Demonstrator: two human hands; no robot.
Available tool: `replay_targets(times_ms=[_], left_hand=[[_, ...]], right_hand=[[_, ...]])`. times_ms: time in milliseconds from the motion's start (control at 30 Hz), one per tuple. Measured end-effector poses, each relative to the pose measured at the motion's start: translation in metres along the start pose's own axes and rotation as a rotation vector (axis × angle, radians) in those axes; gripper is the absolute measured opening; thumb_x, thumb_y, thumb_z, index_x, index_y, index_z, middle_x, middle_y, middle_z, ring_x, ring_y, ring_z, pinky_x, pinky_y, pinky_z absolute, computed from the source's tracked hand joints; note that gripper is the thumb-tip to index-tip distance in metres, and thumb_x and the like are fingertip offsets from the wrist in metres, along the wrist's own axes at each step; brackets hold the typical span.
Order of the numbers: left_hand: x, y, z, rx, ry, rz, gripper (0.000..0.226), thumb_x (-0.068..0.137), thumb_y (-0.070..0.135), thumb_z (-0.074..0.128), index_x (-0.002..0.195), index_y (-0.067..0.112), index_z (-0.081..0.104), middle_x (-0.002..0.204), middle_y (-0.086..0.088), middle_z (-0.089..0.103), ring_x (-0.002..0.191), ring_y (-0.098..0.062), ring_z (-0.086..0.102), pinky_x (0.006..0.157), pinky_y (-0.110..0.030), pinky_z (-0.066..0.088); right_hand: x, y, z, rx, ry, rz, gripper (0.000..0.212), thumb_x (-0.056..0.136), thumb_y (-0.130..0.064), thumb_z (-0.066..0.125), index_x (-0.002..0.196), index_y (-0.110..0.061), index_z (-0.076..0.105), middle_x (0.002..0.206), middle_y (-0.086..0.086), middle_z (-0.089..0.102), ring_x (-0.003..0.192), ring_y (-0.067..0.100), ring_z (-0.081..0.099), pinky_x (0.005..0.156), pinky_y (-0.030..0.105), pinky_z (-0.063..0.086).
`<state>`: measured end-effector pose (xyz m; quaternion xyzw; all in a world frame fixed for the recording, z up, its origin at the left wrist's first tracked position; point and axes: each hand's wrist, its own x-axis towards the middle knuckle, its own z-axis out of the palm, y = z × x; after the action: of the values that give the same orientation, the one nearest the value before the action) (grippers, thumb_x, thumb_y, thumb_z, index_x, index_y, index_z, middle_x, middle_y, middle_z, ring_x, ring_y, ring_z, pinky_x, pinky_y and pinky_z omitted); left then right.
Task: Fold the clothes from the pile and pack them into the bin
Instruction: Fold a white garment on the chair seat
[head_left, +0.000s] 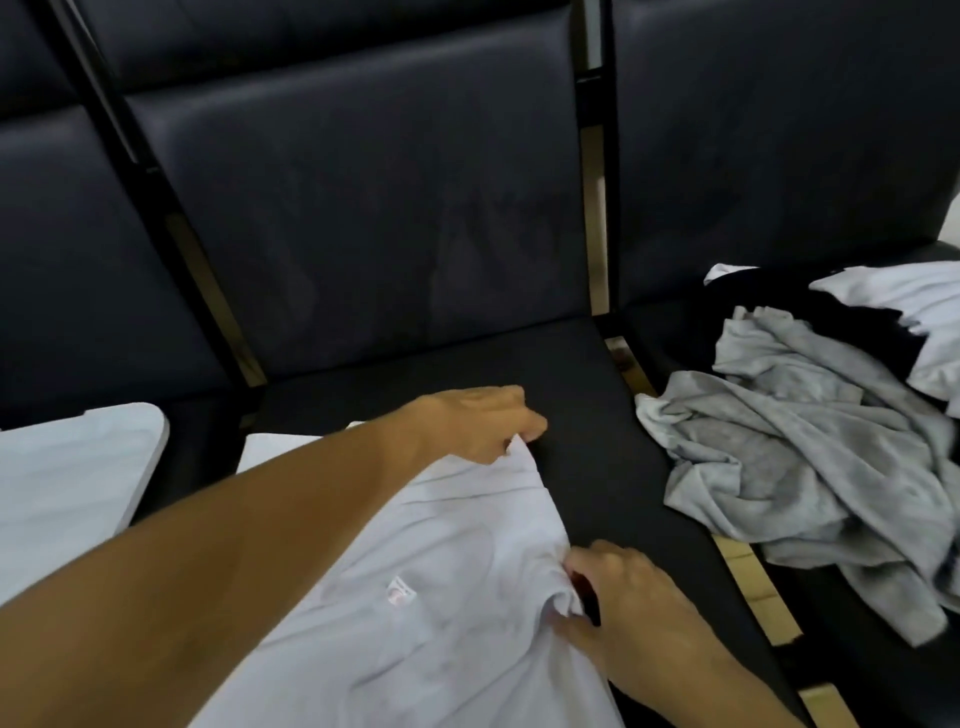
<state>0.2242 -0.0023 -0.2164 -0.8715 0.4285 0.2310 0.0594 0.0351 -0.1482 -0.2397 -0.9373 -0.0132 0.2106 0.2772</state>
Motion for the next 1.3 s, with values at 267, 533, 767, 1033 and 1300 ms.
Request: replay_targets(times_ms=[267,533,767,1033,1300], left_hand=[[-0.080,-0.042,-0.013,-0.389,0.511,-0.354,0.027,0.093,0.010,0.048,0.090,0.035,0.057,0.098,0.011,0.056,0.087,-0.014,0.060,0.080,-0.043,0.057],[-0.271,-0.059,-0.116,0.063,0.629,-0.593,0.025,0.092,0.003,0.050,0.105,0.022,0.059,0.102,0.001,0.060,0.092,-0.025,0.059,0.082,-0.046,0.051],[-0.421,-0.017,-0.171,0.240,0.781,-0.689,0.012,0.096,0.011,0.053,0.098,0.021,0.059,0.093,0.004,0.060,0.083,-0.017,0.058,0.077,-0.038,0.052],[-0.471,0.038,-0.159,-0.071,1.006,-0.700,0.028,0.098,0.002,0.045,0.085,0.018,0.063,0.086,-0.003,0.066,0.080,-0.023,0.062,0.076,-0.041,0.054],[-0.506,0.085,-0.154,-0.447,0.920,-0.529,0.020,0.097,0.021,0.059,0.085,0.027,0.074,0.077,0.005,0.067,0.068,-0.016,0.061,0.059,-0.029,0.050]], right_hand=[[0.003,0.005,-0.016,0.540,0.414,0.092,0.018,0.089,-0.017,0.061,0.082,-0.025,0.046,0.067,-0.001,0.056,0.058,0.014,0.053,0.054,0.031,0.043],[-0.036,-0.036,-0.135,0.096,0.760,-0.213,0.019,0.089,0.008,0.055,0.088,-0.007,0.066,0.082,0.011,0.068,0.074,0.025,0.063,0.063,0.038,0.045],[-0.111,-0.108,-0.279,-0.392,0.776,-0.413,0.027,0.088,0.003,0.064,0.114,-0.004,0.070,0.108,0.018,0.066,0.103,0.036,0.064,0.090,0.043,0.048],[-0.170,-0.150,-0.328,-0.282,0.752,-0.538,0.026,0.102,-0.011,0.042,0.103,-0.022,0.065,0.101,-0.002,0.063,0.093,0.020,0.060,0.083,0.039,0.051],[-0.223,-0.146,-0.341,-0.288,0.576,-0.535,0.020,0.092,-0.026,0.065,0.080,-0.040,0.072,0.084,-0.015,0.073,0.085,0.009,0.068,0.078,0.031,0.051]])
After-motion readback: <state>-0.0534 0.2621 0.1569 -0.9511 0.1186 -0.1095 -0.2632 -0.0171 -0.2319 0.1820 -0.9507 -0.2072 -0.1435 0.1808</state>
